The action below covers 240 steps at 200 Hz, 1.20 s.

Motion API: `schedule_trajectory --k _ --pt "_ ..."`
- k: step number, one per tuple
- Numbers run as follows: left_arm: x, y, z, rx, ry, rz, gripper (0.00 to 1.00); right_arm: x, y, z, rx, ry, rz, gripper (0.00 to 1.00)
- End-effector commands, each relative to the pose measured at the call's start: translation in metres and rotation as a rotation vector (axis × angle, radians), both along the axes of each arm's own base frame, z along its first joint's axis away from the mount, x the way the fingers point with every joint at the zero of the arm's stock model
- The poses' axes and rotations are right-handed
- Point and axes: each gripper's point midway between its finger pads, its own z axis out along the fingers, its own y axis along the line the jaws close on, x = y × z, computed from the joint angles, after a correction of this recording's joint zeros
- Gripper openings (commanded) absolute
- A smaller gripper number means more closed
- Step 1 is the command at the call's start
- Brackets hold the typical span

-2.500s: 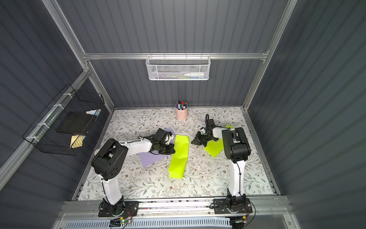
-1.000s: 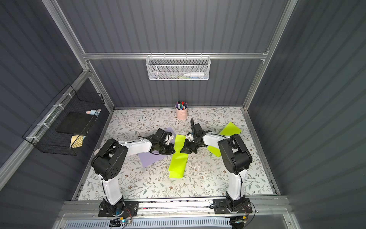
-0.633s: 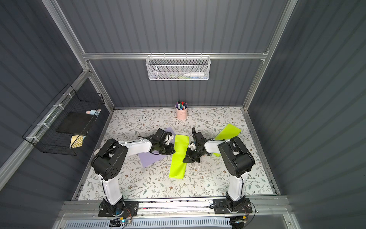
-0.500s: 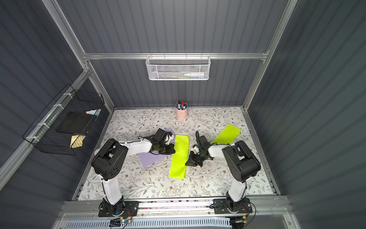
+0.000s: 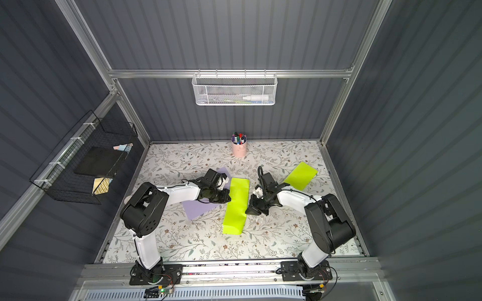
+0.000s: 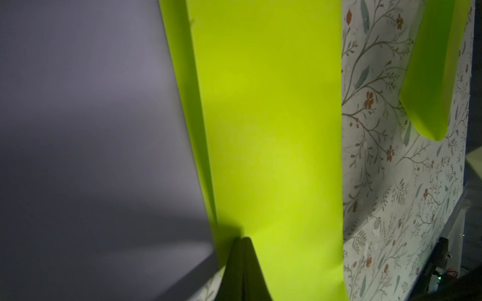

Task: Fold the rectangular paper in half along the long edge
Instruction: Fold the paper at the center of the board.

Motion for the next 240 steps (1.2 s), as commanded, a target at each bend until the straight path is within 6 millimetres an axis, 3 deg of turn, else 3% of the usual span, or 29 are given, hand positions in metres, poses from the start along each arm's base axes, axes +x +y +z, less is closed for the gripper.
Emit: schedule_trajectory --k 1,17,46,90,119,138,159,186,211,240 --pt "-0.034 0.034 -0.052 0.174 0.145 0.008 0.00 -0.014 0.018 -0.020 -0.046 0.067 0.068 0.00" --pt "-0.034 0.034 -0.052 0.173 0.146 0.009 0.00 -0.020 0.023 -0.033 -0.068 0.094 0.085 0.00" --pt "-0.035 0.035 -0.052 0.176 0.144 0.011 0.00 -0.030 0.011 -0.055 -0.110 0.132 0.054 0.00" --pt "-0.036 0.036 -0.055 0.181 0.148 0.009 0.00 -0.065 -0.039 -0.082 -0.191 0.231 -0.040 0.00" --pt "-0.036 0.037 -0.057 0.188 0.150 0.010 0.00 -0.087 -0.080 -0.079 -0.235 0.260 -0.110 0.00" --pt "-0.035 0.037 -0.057 0.188 0.147 0.011 0.00 -0.079 -0.094 -0.061 -0.224 0.230 -0.147 0.00" --pt "-0.034 0.036 -0.058 0.186 0.152 0.010 0.00 -0.055 -0.081 -0.032 -0.173 0.156 -0.133 0.00" --pt "-0.034 0.036 -0.058 0.186 0.151 0.011 0.00 -0.035 -0.041 -0.009 -0.118 0.089 -0.046 0.00" --pt "-0.033 0.036 -0.056 0.187 0.145 0.014 0.00 -0.039 -0.005 -0.018 -0.129 0.099 0.063 0.00" --pt "-0.032 0.036 -0.056 0.191 0.144 0.015 0.00 -0.047 0.011 -0.041 -0.157 0.131 0.121 0.00"
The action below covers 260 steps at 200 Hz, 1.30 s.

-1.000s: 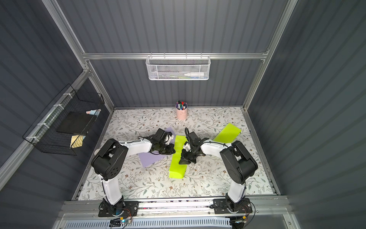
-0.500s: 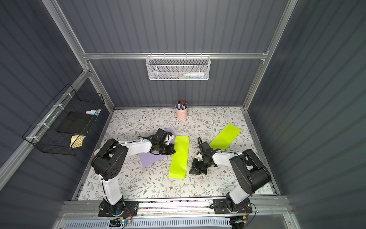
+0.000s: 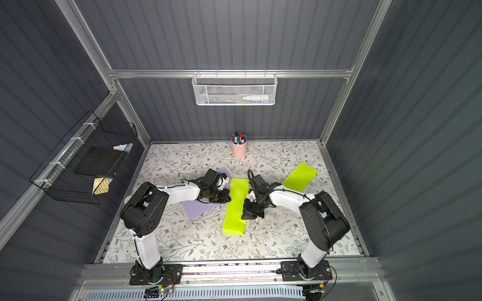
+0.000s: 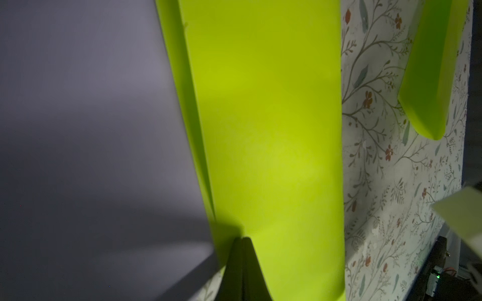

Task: Fold the rectangular paper in half along the long edge
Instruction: Fold the paper at the center of the board.

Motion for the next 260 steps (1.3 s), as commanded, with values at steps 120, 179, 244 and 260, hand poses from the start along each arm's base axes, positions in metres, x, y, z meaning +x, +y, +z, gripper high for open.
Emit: schedule_trajectory --k 120,179,244,260 --pt "-0.034 0.038 -0.061 0.202 0.153 0.011 0.00 -0.046 -0.094 -0.031 -0.128 0.201 -0.202 0.00" --pt "-0.033 0.038 -0.061 0.204 0.152 0.012 0.00 -0.007 -0.031 0.012 -0.025 0.026 -0.064 0.00" --pt "-0.032 0.037 -0.061 0.204 0.152 0.013 0.00 -0.036 -0.017 -0.031 -0.092 0.109 0.034 0.00" --pt "-0.032 0.037 -0.061 0.203 0.155 0.012 0.00 -0.047 -0.026 -0.042 -0.123 0.148 0.032 0.00"
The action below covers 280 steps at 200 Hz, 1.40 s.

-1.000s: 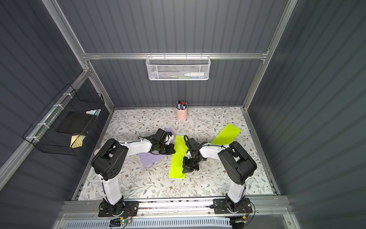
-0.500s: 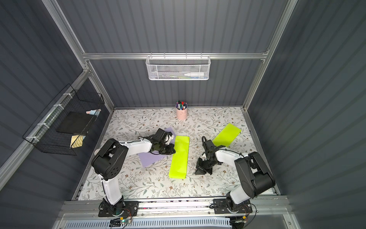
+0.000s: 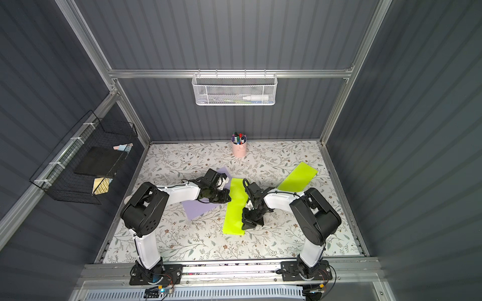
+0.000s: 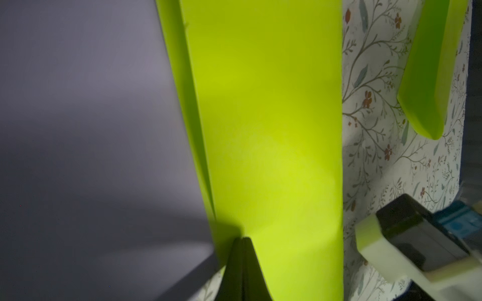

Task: Fold the rectangular paper in half along the long edge
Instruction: Fold the paper at the center of the board.

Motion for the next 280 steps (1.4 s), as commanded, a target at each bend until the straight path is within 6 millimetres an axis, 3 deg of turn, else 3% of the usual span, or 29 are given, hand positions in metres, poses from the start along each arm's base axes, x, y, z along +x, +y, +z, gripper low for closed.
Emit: schedule_trajectory --k 1,24,44,57,75,105,134,166,194,222,243,260,280 --pt "-0.032 0.038 -0.062 0.207 0.148 0.013 0.00 -0.013 -0.014 -0.016 -0.055 0.042 -0.008 0.00" --pt "-0.032 0.037 -0.064 0.205 0.154 0.012 0.00 -0.033 -0.037 -0.036 -0.107 0.109 -0.028 0.00" --pt "-0.033 0.038 -0.064 0.205 0.155 0.012 0.00 -0.041 -0.062 -0.041 -0.117 0.131 -0.098 0.00" --pt "-0.033 0.038 -0.064 0.208 0.153 0.010 0.00 -0.037 -0.077 -0.031 -0.119 0.146 -0.172 0.00" --pt "-0.033 0.038 -0.065 0.208 0.156 0.009 0.00 -0.021 -0.083 -0.008 -0.094 0.117 -0.231 0.00" --pt "-0.033 0.037 -0.067 0.204 0.160 0.008 0.00 0.018 -0.060 0.034 0.034 -0.043 -0.158 0.00" --pt "-0.032 0.037 -0.065 0.207 0.156 0.010 0.00 0.050 -0.026 0.053 0.113 -0.115 -0.133 0.00" --pt "-0.033 0.038 -0.064 0.210 0.154 0.015 0.00 0.065 0.004 0.046 0.128 -0.120 -0.087 0.00" --pt "-0.032 0.039 -0.063 0.212 0.151 0.016 0.00 0.062 0.008 0.021 0.110 -0.076 -0.087 0.00" --pt "-0.033 0.040 -0.062 0.215 0.151 0.018 0.00 0.047 -0.007 -0.006 0.054 -0.035 -0.099 0.00" --pt "-0.033 0.040 -0.064 0.216 0.154 0.018 0.00 0.032 -0.034 -0.023 0.007 0.005 -0.141 0.00" --pt "-0.034 0.040 -0.065 0.218 0.156 0.015 0.00 0.023 -0.060 -0.026 -0.009 0.028 -0.195 0.00" --pt "-0.033 0.041 -0.065 0.219 0.155 0.016 0.00 0.019 -0.084 -0.015 -0.017 0.021 -0.244 0.00"
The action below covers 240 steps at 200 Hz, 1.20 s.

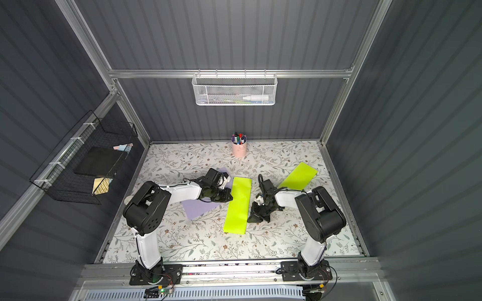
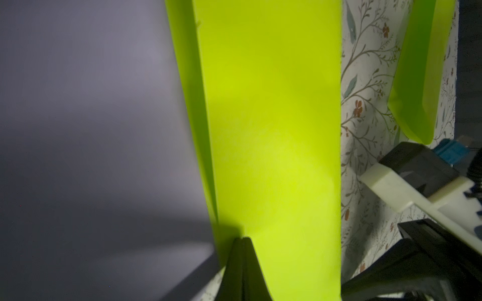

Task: Fold the rectangular paper in half along the long edge
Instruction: Fold the paper at the center of the board.

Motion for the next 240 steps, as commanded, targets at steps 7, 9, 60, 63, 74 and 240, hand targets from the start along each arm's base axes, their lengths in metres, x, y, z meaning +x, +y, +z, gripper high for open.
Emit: schedule_trajectory --k 7,9,60,63,74,240 --pt "-0.040 0.047 -0.065 0.241 0.166 0.021 0.00 -0.016 -0.047 -0.007 -0.122 0.041 -0.067 0.00" --pt "-0.040 0.047 -0.065 0.241 0.166 0.022 0.00 -0.015 -0.047 -0.005 -0.118 0.032 -0.070 0.00" --pt "-0.039 0.047 -0.064 0.242 0.163 0.023 0.00 0.021 -0.017 0.017 0.054 -0.067 -0.113 0.38" --pt "-0.039 0.047 -0.064 0.241 0.163 0.024 0.00 0.022 -0.015 0.017 0.057 -0.069 -0.112 0.39" --pt "-0.039 0.048 -0.064 0.243 0.160 0.026 0.00 0.024 -0.009 0.013 0.056 -0.074 -0.097 0.41" --pt "-0.038 0.051 -0.056 0.256 0.141 0.028 0.00 0.045 0.029 -0.017 0.057 -0.096 -0.040 0.00"
